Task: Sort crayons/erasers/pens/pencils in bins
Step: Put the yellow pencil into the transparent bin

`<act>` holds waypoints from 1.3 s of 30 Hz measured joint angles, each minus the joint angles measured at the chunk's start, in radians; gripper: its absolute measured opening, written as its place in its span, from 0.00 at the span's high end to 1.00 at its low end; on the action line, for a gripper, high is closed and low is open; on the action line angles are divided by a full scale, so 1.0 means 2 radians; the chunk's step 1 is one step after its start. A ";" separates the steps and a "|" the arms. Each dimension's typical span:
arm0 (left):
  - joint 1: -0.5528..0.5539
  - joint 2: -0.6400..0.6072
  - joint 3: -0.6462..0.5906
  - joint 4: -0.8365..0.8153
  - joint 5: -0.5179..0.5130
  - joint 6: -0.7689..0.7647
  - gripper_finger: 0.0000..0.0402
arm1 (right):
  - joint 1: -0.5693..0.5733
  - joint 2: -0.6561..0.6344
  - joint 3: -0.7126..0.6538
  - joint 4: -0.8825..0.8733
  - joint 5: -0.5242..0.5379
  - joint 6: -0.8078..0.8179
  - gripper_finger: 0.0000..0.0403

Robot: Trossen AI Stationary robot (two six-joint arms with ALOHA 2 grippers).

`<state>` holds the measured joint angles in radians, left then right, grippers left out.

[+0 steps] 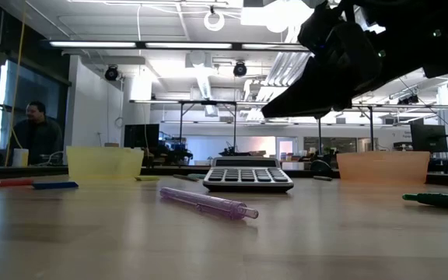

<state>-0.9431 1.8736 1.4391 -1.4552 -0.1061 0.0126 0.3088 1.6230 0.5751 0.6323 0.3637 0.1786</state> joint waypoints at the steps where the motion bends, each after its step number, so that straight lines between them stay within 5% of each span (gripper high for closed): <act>1: 0.001 0.000 -0.005 -0.001 0.000 0.003 1.00 | 0.000 0.000 0.000 0.000 0.000 0.000 0.96; 26: 0.001 0.000 -0.089 0.082 0.005 -0.018 1.00 | 0.000 0.000 0.000 0.000 0.000 -0.002 0.96; 39: 0.015 -0.009 0.011 -0.038 -0.028 -0.151 1.00 | 0.000 0.000 0.000 0.000 0.000 -0.002 0.96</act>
<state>-0.9132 1.8559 1.4612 -1.5309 -0.1619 -0.2891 0.3088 1.6230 0.5751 0.6323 0.3637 0.1753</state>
